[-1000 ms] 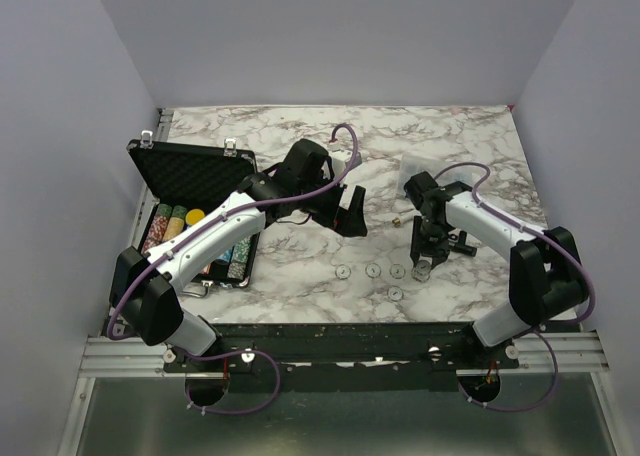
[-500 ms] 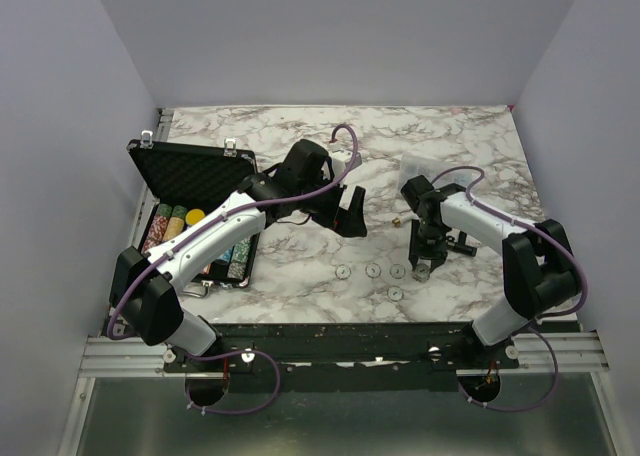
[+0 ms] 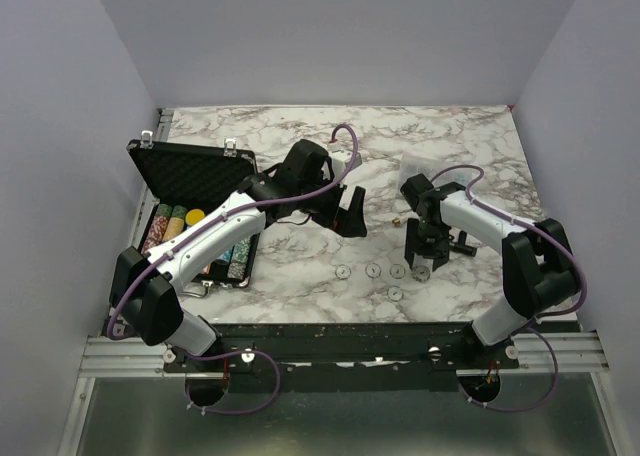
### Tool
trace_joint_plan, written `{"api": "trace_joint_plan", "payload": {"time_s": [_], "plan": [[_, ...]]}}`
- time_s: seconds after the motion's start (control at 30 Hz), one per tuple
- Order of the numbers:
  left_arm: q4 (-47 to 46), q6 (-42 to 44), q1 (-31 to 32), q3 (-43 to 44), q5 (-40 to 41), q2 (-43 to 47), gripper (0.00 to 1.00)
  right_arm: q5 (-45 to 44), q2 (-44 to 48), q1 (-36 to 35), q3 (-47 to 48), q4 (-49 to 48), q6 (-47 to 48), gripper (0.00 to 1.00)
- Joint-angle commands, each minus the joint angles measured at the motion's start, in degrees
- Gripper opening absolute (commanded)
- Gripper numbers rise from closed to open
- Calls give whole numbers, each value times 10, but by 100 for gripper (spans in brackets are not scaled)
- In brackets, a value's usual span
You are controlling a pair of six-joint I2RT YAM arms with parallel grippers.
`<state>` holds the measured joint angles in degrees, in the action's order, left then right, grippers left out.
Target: Pack up texas hold em set
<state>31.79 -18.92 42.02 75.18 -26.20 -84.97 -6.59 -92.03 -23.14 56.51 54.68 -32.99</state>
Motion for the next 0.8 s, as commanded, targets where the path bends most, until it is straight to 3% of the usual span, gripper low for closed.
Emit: {"api": "trace_joint_plan", "payload": {"time_s": [0.0,0.33,0.77], "plan": [[-11,1,2,-6,-11,8,99,6,16,3,46,5,22,58],[-9,3,2,-5,-5,7,98,62,-64,-33,107,-19,62,59],[-8,5,2,-5,-5,2,98,100,-101,-56,71,-44,58,59]]}}
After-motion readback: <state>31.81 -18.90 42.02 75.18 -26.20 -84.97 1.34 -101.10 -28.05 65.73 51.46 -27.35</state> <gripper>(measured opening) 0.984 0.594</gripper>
